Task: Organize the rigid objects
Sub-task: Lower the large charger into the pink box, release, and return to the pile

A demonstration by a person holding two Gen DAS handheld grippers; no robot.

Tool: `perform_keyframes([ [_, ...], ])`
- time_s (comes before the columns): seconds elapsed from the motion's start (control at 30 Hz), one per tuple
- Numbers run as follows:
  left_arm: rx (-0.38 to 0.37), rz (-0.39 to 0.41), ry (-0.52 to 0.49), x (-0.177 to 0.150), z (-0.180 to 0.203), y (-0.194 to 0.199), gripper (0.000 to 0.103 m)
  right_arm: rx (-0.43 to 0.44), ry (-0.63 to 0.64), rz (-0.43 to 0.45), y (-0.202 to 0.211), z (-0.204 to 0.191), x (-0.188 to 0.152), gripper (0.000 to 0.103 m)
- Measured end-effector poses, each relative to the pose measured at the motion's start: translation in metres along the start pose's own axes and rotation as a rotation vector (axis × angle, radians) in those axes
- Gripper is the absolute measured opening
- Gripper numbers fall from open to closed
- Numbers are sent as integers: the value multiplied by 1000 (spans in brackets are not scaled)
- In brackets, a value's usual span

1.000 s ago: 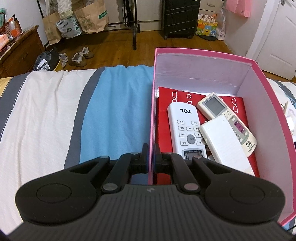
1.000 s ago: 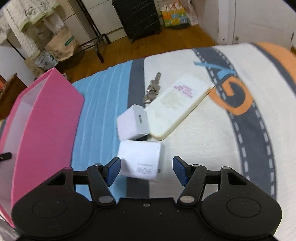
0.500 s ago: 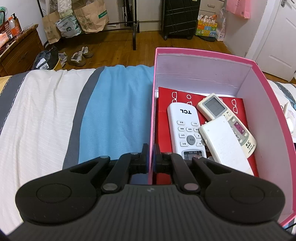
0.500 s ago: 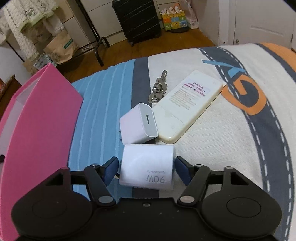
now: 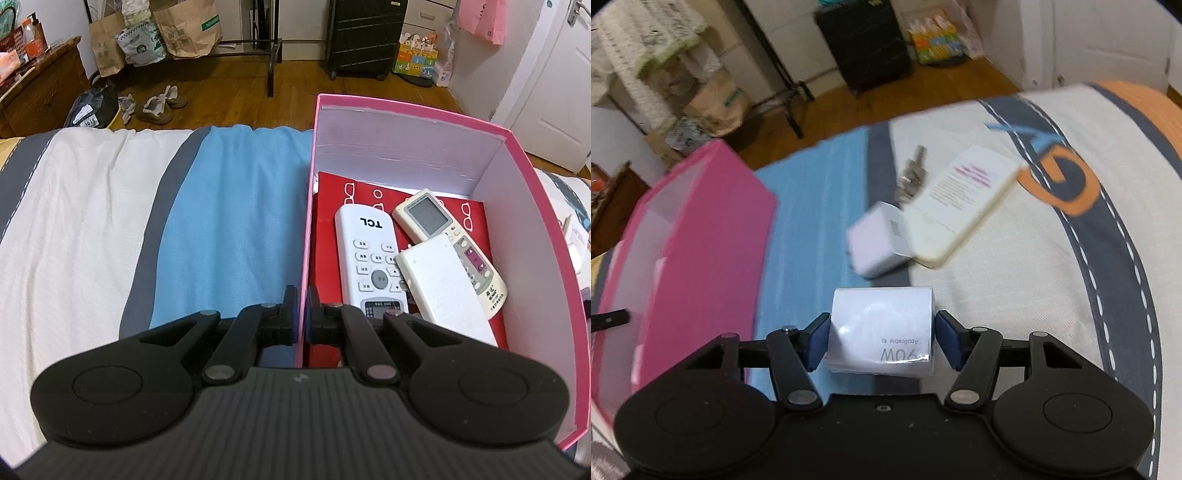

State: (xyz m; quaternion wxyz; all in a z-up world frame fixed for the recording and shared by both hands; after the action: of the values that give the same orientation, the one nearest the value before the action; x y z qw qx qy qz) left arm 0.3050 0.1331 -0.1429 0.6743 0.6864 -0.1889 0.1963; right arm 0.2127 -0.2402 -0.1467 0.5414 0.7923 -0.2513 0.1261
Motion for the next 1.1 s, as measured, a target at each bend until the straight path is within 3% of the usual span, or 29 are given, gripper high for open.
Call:
perform_keyframes([
  [0.3, -8, 4, -2, 1, -1, 2, 3, 204, 133, 122, 62, -85, -1, 66],
  [0.53, -25, 6, 4, 1, -5, 2, 3, 333, 282, 28, 53, -166, -10, 66],
  [0.77, -46, 1, 14, 3, -5, 0, 3, 343, 382, -96, 7, -219, -28, 66],
  [0.97, -60, 4, 16, 3, -8, -1, 3, 209, 359, -174, -24, -220, -35, 66],
  [1.1, -57, 7, 9, 2, -8, -2, 3, 172, 389, -218, -26, -224, -44, 66],
])
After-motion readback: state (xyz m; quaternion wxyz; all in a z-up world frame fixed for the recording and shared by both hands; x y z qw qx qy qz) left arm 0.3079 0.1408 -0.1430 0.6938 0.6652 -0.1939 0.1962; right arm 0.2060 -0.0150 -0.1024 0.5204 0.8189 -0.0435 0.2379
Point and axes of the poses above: each gripper's, at about its wrist camera, not at the fingertips, and y roughly against the way its jaws point, z to its right, x to its top, the point moved 3 cm from there along -y, roughly the way its jaws point, and after that the axes turned 6 degrees about x, right-handed, at the moved point
